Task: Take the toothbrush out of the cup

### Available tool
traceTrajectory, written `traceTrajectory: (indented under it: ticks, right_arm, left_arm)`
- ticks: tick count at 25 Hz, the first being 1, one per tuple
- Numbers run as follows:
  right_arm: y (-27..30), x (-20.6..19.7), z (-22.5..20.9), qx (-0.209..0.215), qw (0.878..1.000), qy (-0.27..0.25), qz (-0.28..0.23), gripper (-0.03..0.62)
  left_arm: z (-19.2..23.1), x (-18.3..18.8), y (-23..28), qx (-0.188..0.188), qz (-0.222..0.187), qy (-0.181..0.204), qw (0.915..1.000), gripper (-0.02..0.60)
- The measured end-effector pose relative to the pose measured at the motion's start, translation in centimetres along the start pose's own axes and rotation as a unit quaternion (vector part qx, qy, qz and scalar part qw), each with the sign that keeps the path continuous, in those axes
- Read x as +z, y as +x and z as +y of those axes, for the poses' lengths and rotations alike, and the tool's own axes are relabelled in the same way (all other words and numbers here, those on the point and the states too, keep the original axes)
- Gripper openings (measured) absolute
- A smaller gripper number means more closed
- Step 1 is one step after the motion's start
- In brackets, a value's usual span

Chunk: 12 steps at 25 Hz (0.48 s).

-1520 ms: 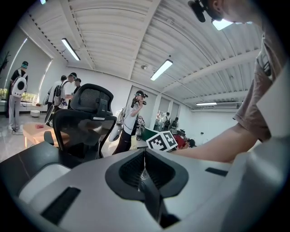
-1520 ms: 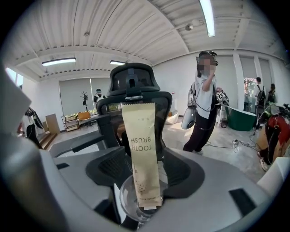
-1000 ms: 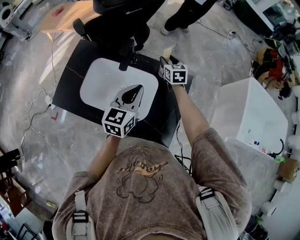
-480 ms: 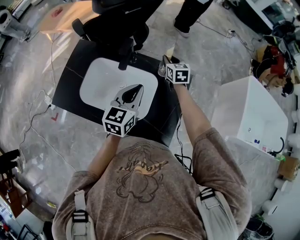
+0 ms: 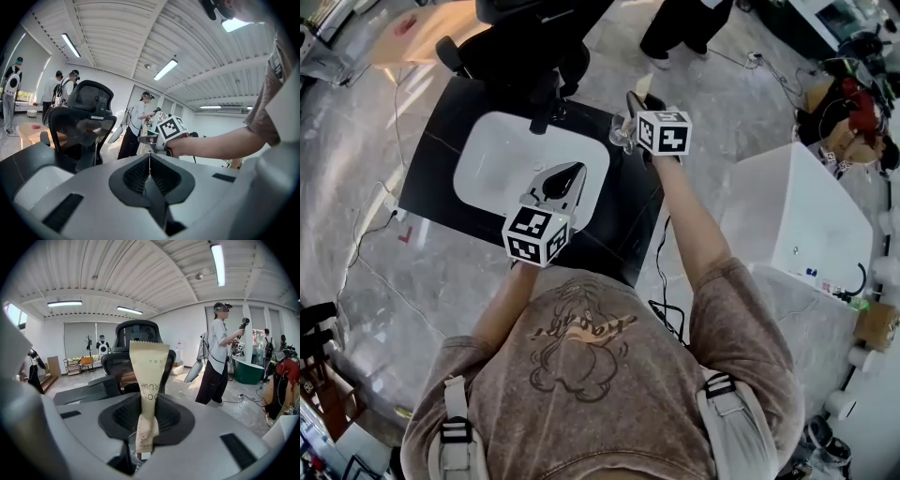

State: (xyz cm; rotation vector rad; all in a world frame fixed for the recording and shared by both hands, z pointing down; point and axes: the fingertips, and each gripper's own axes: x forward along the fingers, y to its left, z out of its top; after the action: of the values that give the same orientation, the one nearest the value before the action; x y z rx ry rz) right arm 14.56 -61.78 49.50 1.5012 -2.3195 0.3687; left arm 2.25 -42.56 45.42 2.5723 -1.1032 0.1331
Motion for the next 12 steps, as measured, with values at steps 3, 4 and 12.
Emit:
traceTrajectory:
  ticks: [3, 4, 12]
  right_arm:
    - [-1.0, 2.0, -0.3, 0.000, 1.000, -0.002, -0.017, 0.092]
    - [-1.3, 2.6, -0.4, -0.001, 1.000, -0.003, -0.022, 0.092]
    - [-4.9, 3.4, 0.5, 0.010, 0.999, -0.002, -0.044, 0.092]
  left_arm:
    - [-0.4, -0.1, 0.2, -0.007, 0.000, 0.000, 1.0000, 0.018]
    - [-0.5, -0.1, 0.2, -0.008, 0.001, 0.000, 1.0000, 0.018]
    - [-1.2, -0.5, 0.0, -0.015, 0.001, 0.005, 0.9999, 0.018]
